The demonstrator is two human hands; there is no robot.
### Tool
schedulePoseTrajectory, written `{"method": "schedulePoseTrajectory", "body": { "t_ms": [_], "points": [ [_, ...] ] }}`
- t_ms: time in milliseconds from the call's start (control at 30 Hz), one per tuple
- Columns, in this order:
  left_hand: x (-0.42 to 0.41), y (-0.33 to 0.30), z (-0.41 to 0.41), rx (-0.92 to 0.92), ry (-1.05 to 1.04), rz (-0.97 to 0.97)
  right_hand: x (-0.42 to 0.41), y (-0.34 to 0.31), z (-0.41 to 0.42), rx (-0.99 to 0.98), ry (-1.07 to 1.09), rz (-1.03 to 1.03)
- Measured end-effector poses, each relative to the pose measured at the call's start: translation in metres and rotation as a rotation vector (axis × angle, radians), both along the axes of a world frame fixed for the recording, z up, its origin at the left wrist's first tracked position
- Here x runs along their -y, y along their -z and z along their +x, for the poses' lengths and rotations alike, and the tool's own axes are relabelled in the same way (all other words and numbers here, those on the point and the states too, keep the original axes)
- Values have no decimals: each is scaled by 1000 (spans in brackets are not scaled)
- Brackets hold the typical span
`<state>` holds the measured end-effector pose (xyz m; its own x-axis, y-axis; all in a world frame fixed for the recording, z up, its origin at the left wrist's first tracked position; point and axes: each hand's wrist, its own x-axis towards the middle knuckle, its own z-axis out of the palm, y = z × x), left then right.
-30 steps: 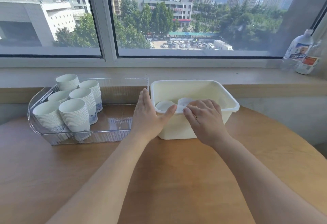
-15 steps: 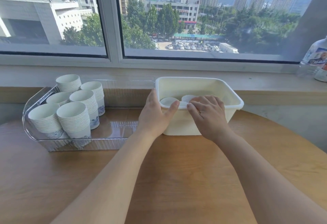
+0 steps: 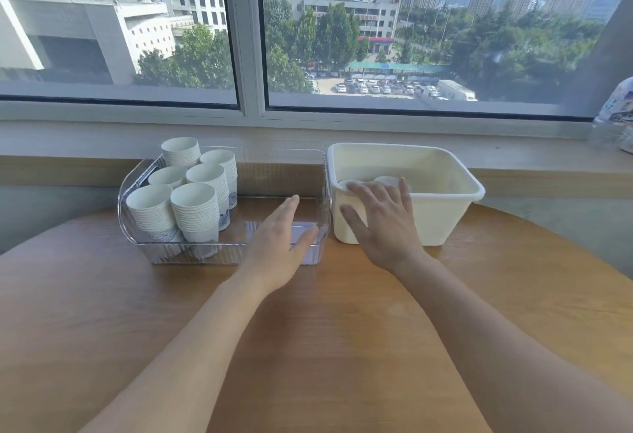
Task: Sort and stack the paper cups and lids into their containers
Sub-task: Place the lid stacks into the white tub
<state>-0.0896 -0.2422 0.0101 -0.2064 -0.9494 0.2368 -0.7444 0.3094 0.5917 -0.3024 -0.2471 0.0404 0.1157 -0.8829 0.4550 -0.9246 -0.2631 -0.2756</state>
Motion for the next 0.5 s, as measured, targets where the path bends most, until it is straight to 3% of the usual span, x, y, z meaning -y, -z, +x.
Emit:
{"method": "schedulePoseTrajectory", "body": {
  "t_ms": [300, 500],
  "points": [
    [4, 20, 16, -44, 111, -101, 8, 13, 21, -21, -16, -86],
    [5, 19, 16, -50, 120, -88, 6, 8, 20, -45, -12, -41]
  ]
}}
